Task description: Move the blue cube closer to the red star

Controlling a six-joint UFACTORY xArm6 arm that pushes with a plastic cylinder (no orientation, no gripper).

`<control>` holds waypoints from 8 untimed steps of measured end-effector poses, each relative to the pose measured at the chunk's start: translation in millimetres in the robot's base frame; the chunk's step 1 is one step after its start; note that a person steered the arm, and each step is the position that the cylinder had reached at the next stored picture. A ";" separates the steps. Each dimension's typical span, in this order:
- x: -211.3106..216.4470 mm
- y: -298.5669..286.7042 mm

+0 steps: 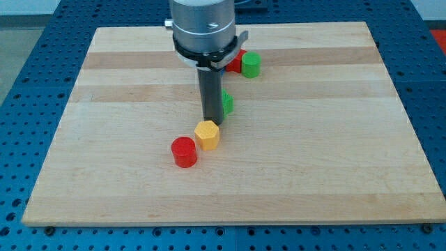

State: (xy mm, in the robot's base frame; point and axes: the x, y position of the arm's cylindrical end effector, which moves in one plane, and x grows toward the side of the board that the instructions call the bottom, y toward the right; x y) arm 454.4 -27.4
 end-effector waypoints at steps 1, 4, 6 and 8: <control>-0.6 5.8; -11.6 6.4; -11.6 6.9; -11.3 0.8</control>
State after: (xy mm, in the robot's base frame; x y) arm 443.1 -26.5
